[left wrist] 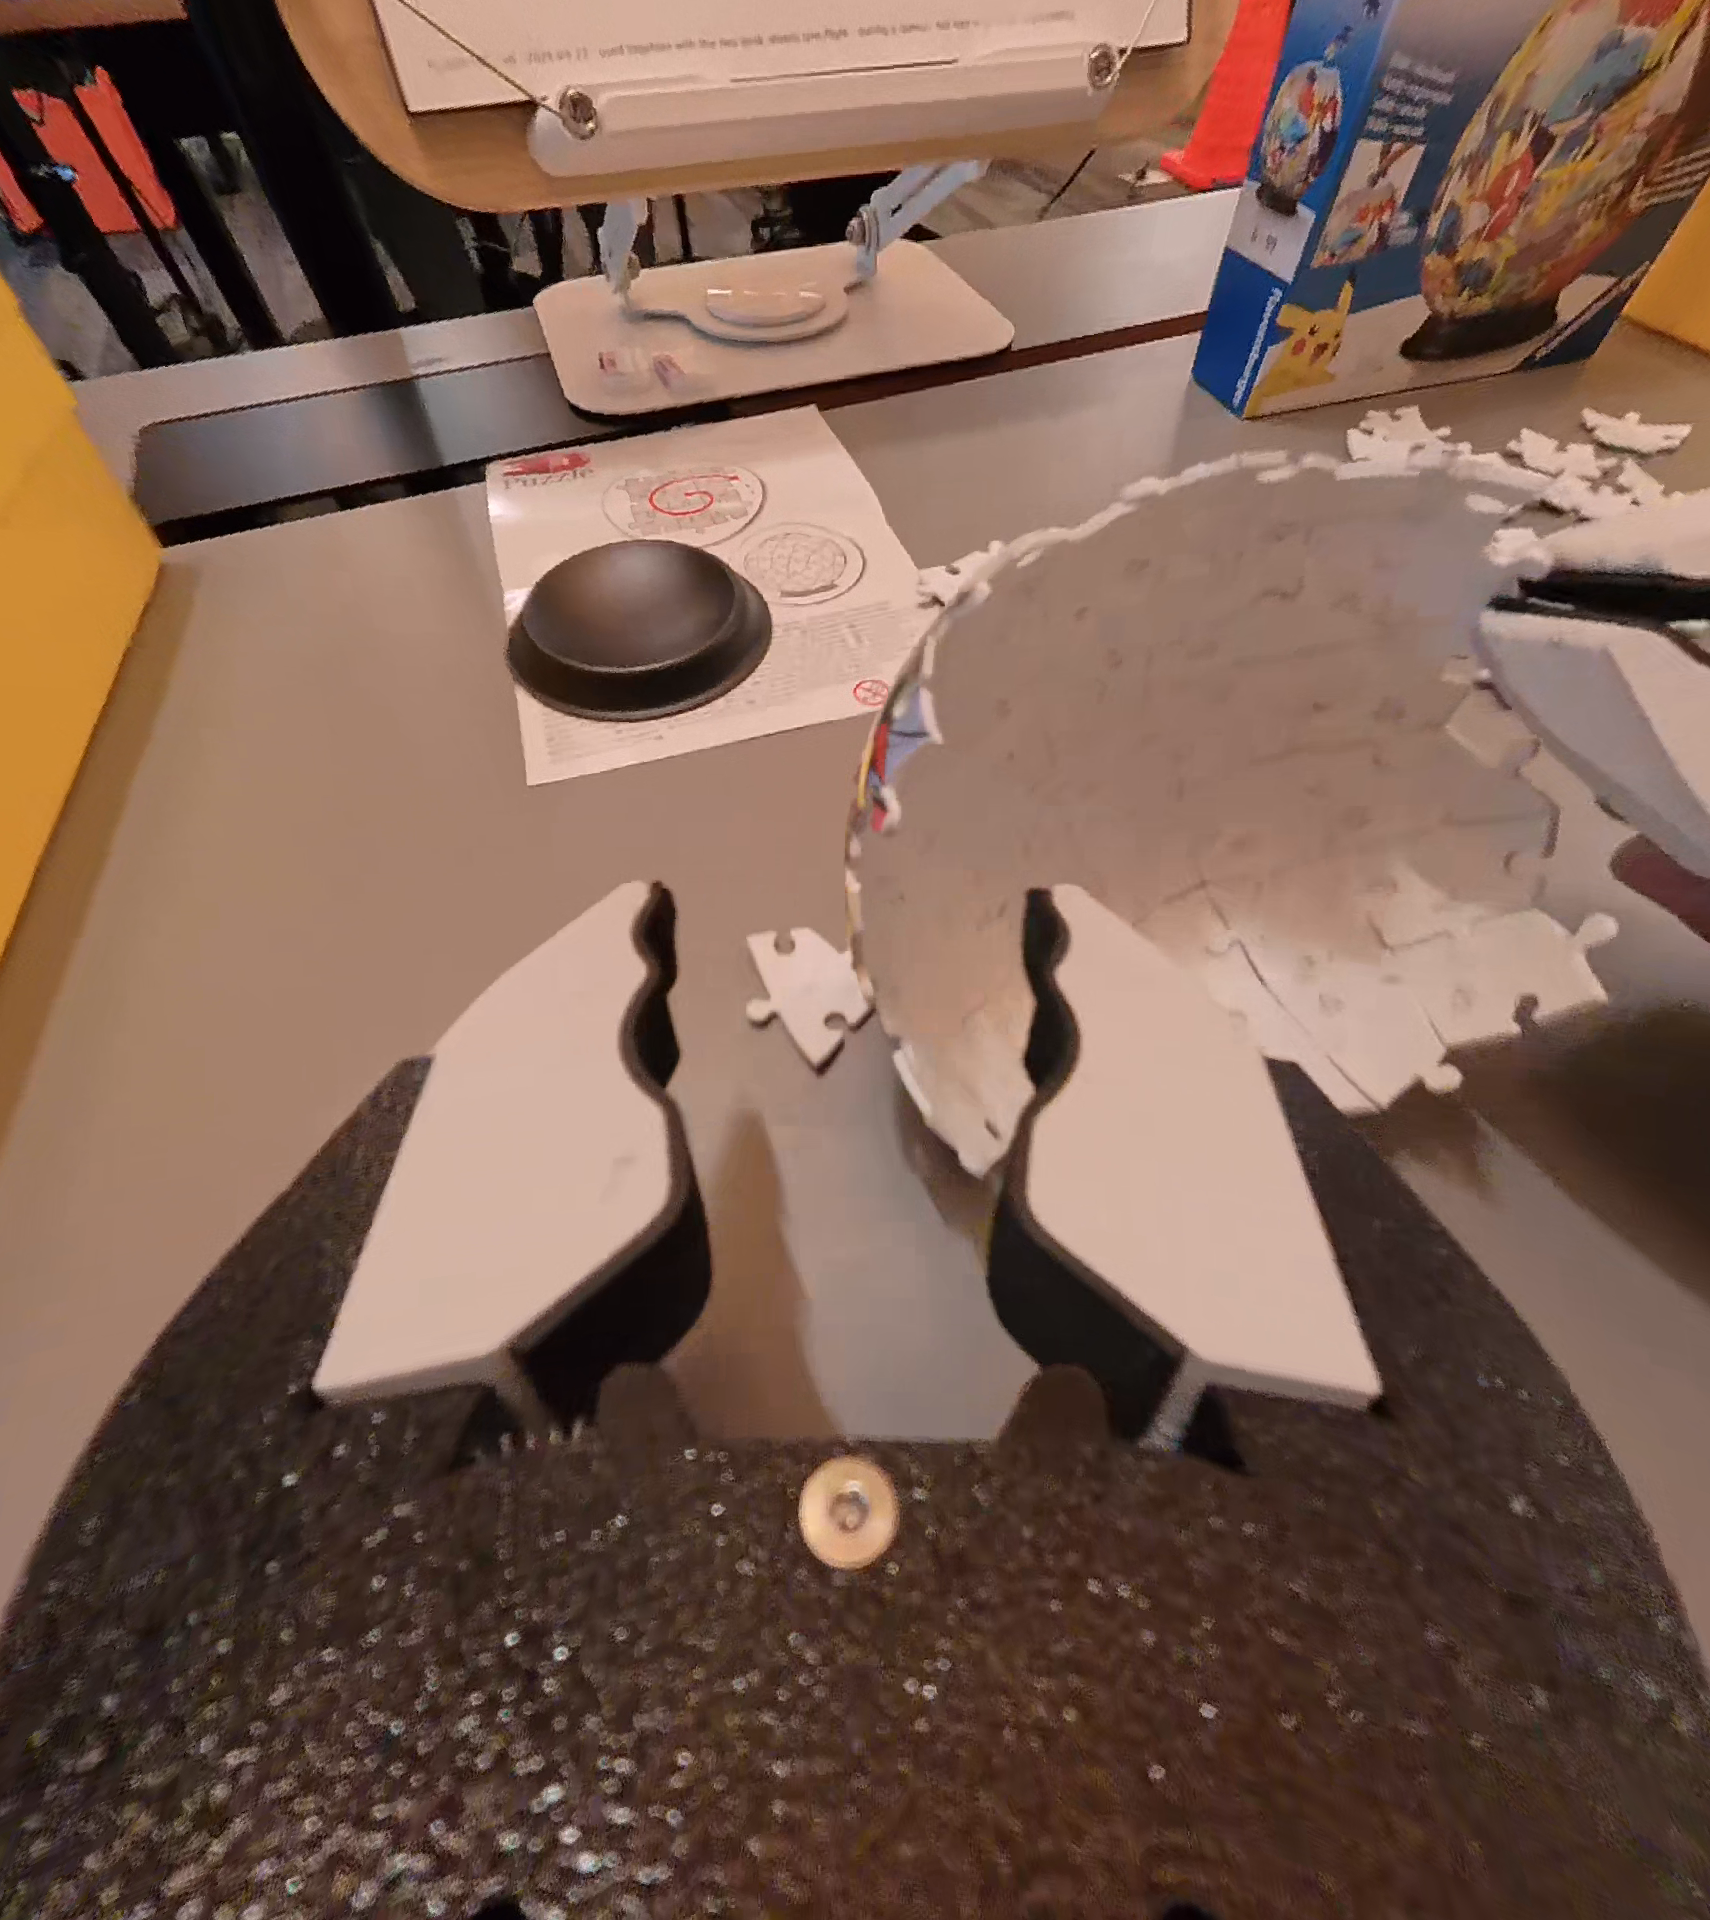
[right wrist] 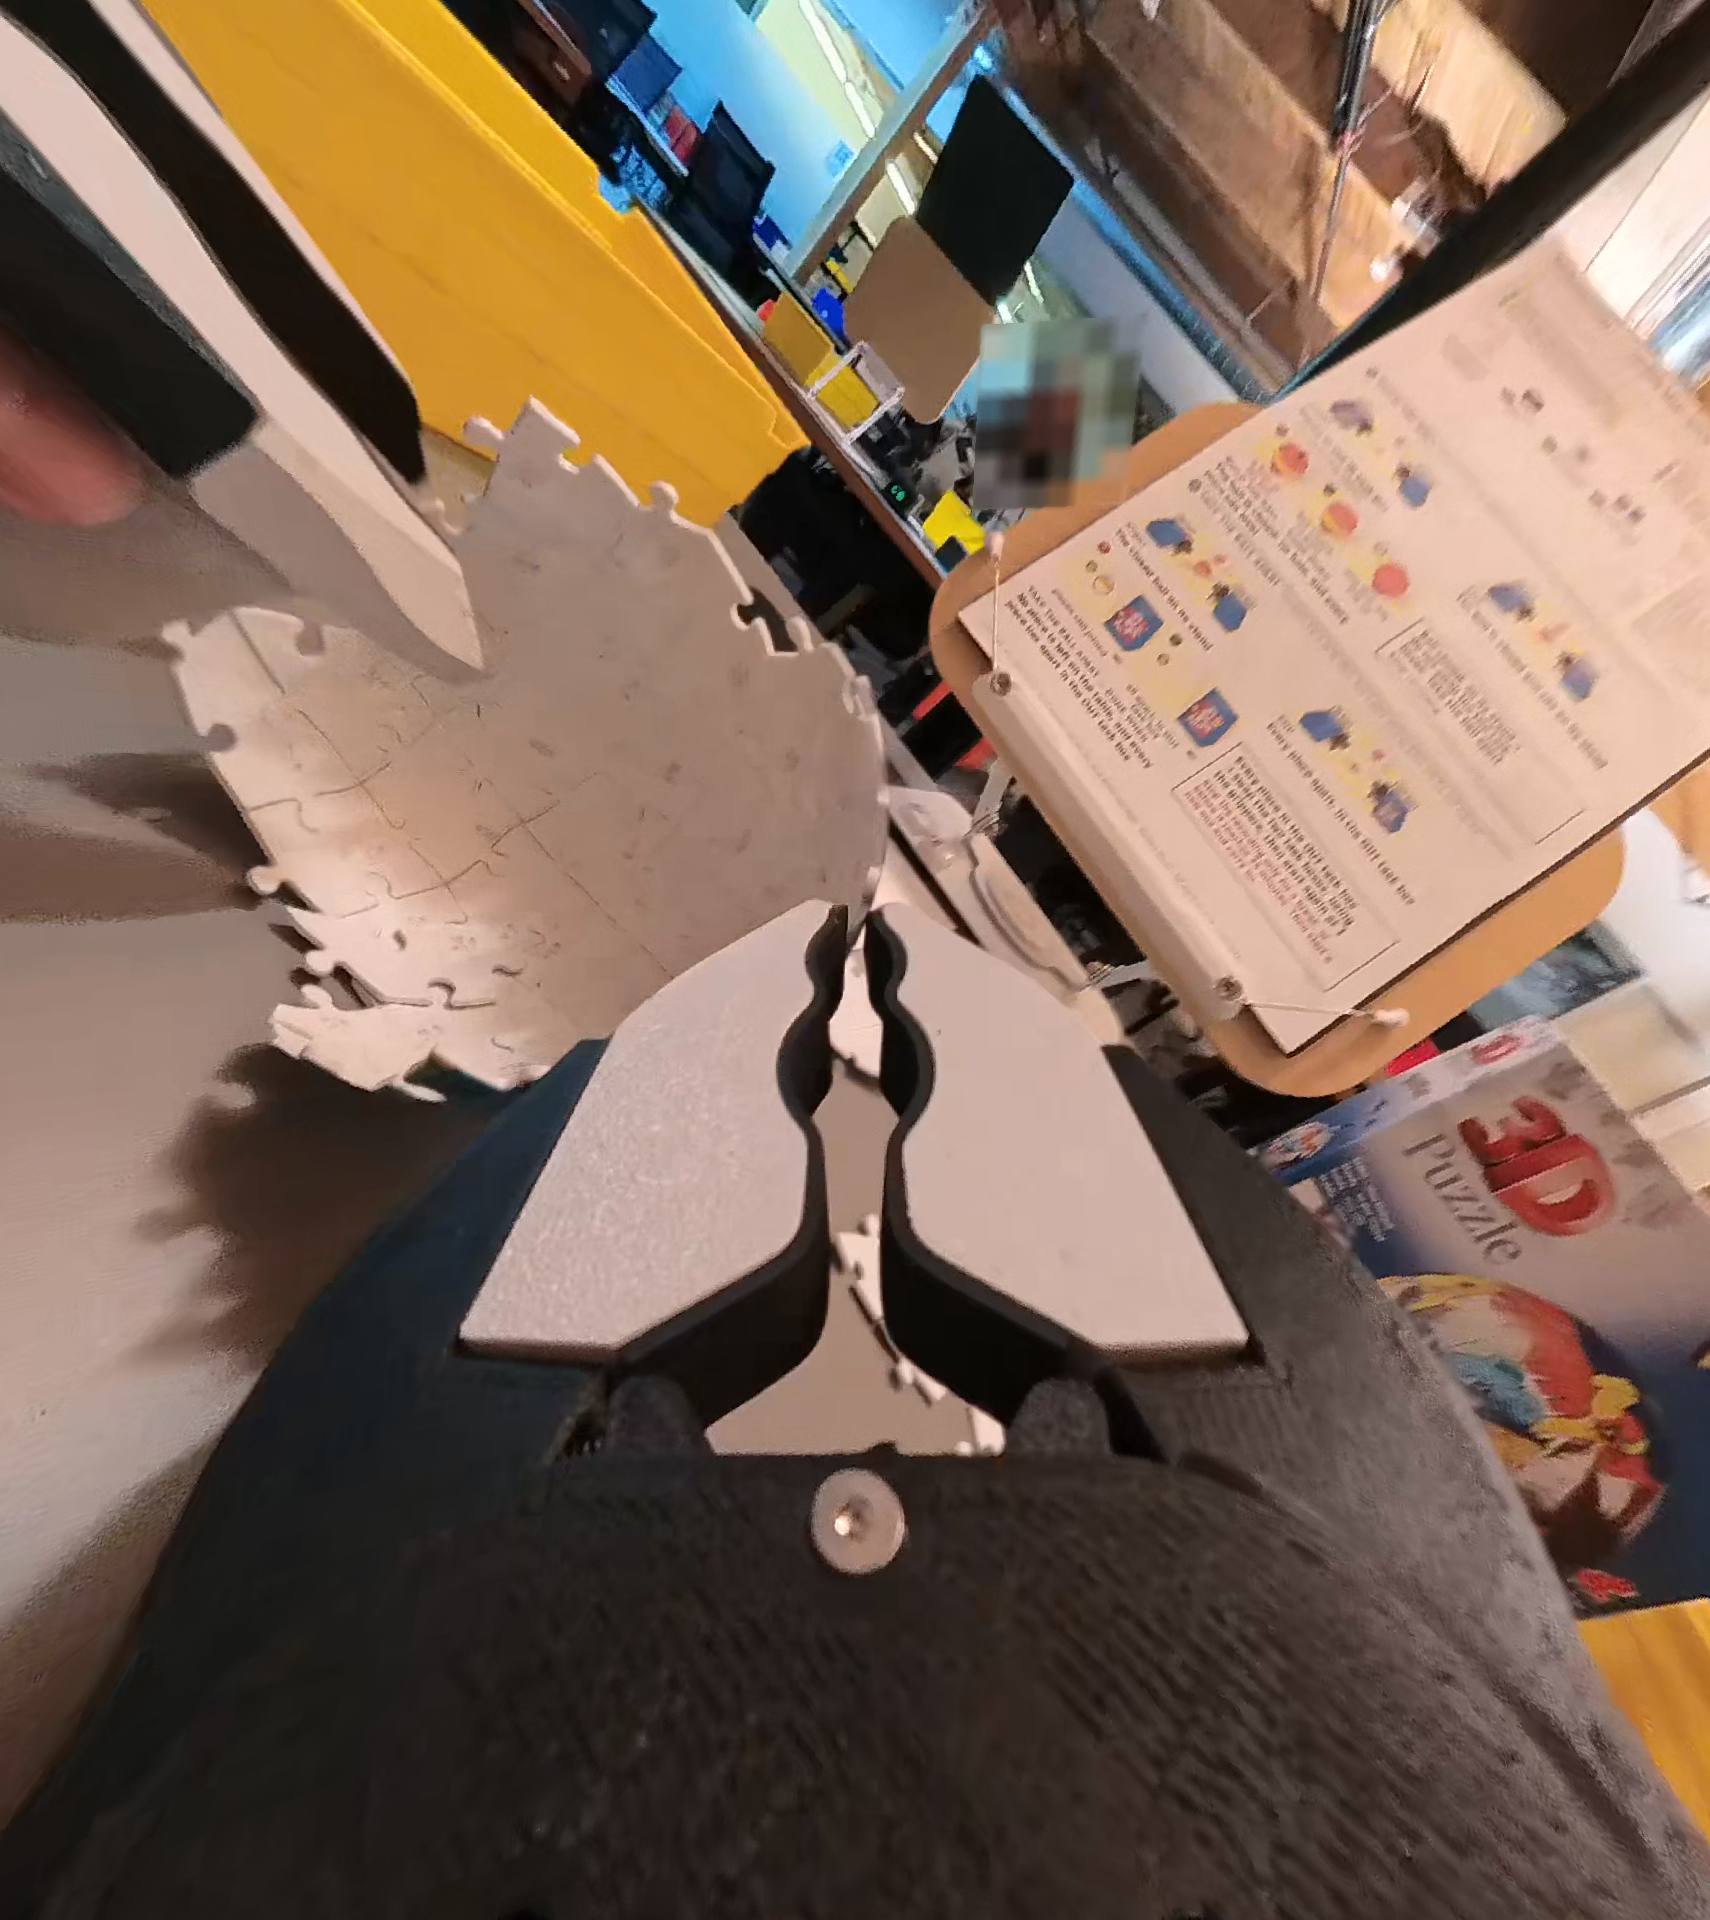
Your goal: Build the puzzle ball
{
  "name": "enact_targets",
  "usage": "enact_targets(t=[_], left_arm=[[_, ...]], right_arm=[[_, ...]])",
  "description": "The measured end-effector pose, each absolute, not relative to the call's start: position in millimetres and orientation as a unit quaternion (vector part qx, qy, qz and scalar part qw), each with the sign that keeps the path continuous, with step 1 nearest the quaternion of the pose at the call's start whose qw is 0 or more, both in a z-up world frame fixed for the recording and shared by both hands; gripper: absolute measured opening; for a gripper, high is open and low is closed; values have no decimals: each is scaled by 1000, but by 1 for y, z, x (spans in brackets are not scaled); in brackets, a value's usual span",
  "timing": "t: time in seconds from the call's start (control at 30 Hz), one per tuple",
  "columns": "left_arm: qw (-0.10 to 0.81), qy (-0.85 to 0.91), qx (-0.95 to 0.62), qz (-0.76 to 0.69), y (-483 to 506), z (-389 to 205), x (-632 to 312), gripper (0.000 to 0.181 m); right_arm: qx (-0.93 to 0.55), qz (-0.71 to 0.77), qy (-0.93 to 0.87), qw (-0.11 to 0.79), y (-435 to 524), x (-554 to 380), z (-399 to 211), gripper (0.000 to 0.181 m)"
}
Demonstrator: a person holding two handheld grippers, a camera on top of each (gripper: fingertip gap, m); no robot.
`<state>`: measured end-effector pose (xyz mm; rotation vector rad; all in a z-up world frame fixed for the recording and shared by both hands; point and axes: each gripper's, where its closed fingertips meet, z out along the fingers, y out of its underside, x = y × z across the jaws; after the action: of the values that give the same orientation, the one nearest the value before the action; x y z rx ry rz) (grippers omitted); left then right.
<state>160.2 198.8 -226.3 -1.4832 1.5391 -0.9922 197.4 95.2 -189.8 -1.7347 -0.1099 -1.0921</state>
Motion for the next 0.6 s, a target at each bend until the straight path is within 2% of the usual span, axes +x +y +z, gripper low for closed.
enact_targets(t=[0.03, 0.07, 0.17, 0.3, 0.4, 0.53, 0.6], left_arm=[[394, 600, -583, -380, 201, -224, 153, 66], [412, 593, -583, -373, 203, -220, 146, 60], [461, 603, -525, -385, 184, -202, 127, 30], [393, 727, -449, -341, 140, -227, 118, 26], [405, 750, -422, -309, 129, -233, 130, 18], [401, 735, -474, -273, 131, -250, 149, 14], [366, 715, -530, -273, 133, -261, 154, 21]], right_arm=[[-717, -467, -57, 514, 96, 196, -189, 4], [-710, -477, -67, 514, 97, 193, -187, 4], [-698, -487, -81, 519, 98, 187, -185, 4], [-686, -494, -99, 526, 97, 181, -184, 4], [-679, -503, -111, 524, 94, 177, -184, 4], [-676, -498, -112, 531, 91, 174, -185, 4], [-679, -495, -107, 531, 90, 175, -186, 4]])
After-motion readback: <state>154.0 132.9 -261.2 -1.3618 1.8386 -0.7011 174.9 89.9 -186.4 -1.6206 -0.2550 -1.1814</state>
